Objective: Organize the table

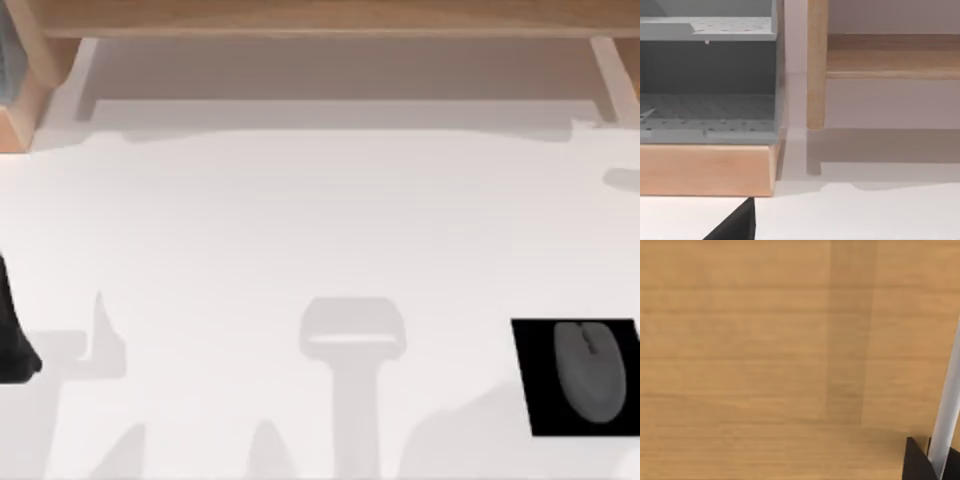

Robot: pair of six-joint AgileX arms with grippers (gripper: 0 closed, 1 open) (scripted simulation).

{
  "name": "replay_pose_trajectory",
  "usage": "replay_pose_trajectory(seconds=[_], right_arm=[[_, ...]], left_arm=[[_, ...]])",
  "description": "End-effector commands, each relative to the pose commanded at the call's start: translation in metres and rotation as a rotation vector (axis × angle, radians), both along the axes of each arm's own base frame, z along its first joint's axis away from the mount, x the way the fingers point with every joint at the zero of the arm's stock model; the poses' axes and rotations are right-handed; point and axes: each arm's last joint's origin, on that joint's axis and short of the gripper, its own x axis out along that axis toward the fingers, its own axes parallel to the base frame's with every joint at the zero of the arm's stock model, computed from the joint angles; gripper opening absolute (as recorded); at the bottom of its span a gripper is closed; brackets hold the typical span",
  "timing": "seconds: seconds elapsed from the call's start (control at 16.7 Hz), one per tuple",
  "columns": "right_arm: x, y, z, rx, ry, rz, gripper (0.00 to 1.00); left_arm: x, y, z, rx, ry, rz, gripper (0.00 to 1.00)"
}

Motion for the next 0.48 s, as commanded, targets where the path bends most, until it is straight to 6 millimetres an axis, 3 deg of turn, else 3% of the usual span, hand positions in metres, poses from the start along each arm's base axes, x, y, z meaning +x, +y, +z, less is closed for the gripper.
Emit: replay_pose_trajectory(seconds=[0.48], right_arm=[[0.0000, 0.0000, 0.0000, 0.000, 0.000, 0.000, 0.60]], left_arm=[[0.0000, 0.0000, 0.0000, 0.000, 0.000, 0.000, 1.00]])
